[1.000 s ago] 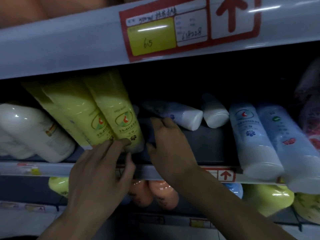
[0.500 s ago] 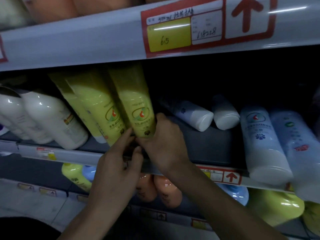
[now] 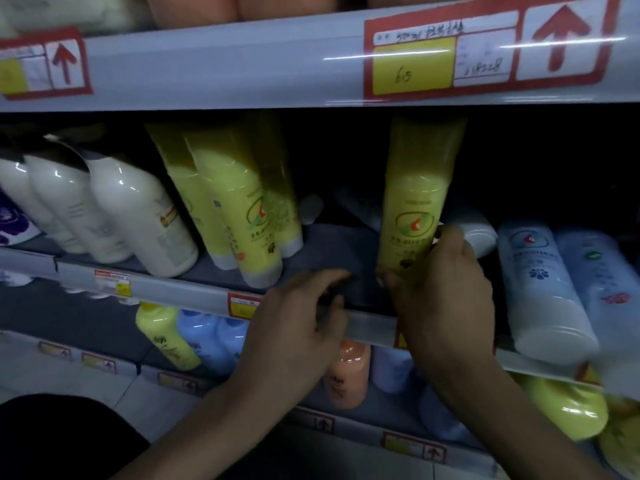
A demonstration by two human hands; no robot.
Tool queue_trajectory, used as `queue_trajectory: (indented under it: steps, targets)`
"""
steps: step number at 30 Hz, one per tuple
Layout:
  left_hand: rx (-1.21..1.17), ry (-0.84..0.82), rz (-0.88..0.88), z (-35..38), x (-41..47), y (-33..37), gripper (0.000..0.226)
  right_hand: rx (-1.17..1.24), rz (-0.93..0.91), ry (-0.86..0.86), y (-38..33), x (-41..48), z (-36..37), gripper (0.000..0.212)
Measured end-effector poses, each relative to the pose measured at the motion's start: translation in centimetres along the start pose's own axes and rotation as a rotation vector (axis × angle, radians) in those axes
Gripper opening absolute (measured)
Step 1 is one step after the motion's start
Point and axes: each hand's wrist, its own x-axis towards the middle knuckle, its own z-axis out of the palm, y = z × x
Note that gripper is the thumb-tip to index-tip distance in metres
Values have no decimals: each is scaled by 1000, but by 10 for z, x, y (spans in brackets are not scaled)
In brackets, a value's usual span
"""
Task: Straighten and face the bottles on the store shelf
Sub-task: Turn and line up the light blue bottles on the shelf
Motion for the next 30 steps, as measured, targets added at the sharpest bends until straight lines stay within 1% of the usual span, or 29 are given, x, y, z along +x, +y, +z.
queue_trajectory:
  steps: [3,5,7,9,10,12,14,16,18,22,23,25,27,28,30]
  targets:
    - [81,9,41,-11,3,-6,37,25,31,41,2,-10,2,61]
    - [123,1,54,-17,6,-10,36,31,40,98,1,-17,1,61]
    - [144,-8,46,-23,10,-13,36,33,-2,155,-1,-25,-1,53]
    - [128,0,31,-27,13,-18,35,29,-103,160,-9,-34,0,38]
    - [103,12,20,-29,13,-21,35,38,-160,135,-15,-38,3,30]
    - [39,56,-3,-33,14,-27,32,74,-237,22,-30,-44,16,17]
    - [-17,94,-23,-35,13,-31,28,122,-240,-90,-44,-42,39,9]
    - [-58,101,-31,-37,12,-33,27,206,-163,-122,-57,-30,62,11]
    - [-103,99,-38,-39,12,-33,25,298,-45,-85,-67,-7,79,17]
    - [-172,117,-68,-44,13,-38,24,533,280,-95,-76,40,109,22]
    - [-184,118,-78,-46,13,-38,24,588,360,-109,-78,48,117,26]
    - [-205,106,-101,-48,13,-37,23,671,497,-153,-82,61,132,42]
    - [-221,89,-118,-51,13,-38,23,716,585,-193,-83,71,141,51]
    - [-227,82,-120,-52,13,-39,23,749,620,-205,-84,75,142,49]
    - [-241,80,-125,-55,13,-41,23,791,668,-228,-87,81,140,38]
